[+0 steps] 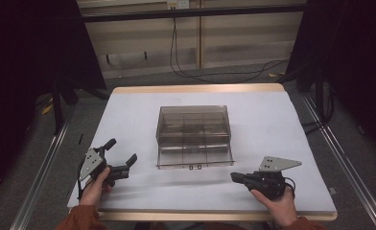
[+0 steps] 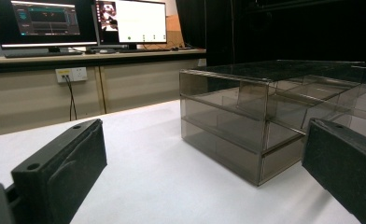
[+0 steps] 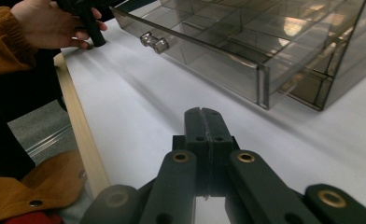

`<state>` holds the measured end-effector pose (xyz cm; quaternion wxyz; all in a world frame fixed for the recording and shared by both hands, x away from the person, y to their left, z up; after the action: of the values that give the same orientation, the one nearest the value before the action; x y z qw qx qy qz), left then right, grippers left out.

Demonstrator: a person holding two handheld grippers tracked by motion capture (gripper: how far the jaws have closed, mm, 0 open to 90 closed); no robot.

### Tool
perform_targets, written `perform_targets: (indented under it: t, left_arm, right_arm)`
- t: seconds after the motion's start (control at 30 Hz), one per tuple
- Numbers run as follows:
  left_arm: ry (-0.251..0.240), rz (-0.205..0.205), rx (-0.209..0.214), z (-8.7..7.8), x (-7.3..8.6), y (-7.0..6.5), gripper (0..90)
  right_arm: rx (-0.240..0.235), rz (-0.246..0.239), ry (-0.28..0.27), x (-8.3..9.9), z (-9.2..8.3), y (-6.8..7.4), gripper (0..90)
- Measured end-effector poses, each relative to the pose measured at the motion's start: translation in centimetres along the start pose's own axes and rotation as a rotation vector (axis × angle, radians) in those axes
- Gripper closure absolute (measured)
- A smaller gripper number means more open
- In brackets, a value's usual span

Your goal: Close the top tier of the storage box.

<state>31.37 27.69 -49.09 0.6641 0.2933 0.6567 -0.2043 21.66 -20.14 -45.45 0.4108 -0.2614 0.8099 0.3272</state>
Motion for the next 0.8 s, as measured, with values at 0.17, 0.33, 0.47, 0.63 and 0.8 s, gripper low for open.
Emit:
perform_targets:
  t: [0.17,0.33,0.47,0.63,0.8]
  left_arm:
    - [0.0,0.004,-0.003,0.0,0.0,0.0,0.0]
    - [0.0,0.004,-0.003,0.0,0.0,0.0,0.0]
    - [0.0,-0.001,0.0,0.0,0.0,0.0,0.0]
    - [0.001,0.0,0.0,0.0,0.0,0.0,0.0]
    - [0.0,-0.001,0.0,0.0,0.0,0.0,0.0]
  right_arm:
    - [-0.019,-0.014,0.006,-0.1,0.4,0.4,90.0]
    - [-0.039,-0.033,0.014,-0.4,1.0,0.8,90.0]
    - [-0.054,-0.047,0.023,-0.4,1.4,1.1,90.0]
    - [-0.08,-0.067,0.016,-0.7,1.8,1.5,90.0]
    - [-0.093,-0.08,0.016,-1.0,2.3,1.8,90.0]
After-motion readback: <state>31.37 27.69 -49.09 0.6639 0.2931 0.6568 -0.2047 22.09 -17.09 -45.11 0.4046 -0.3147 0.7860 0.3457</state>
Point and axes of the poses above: each handheld gripper's, and its own axes: z roughly forward along the jaws, x roughly out of its underside, y roughly to its left, the point moved 1 cm from there along z, roughly forward along the jaws, and after that the axes turned 6 degrees about z, right-handed, at the moved point
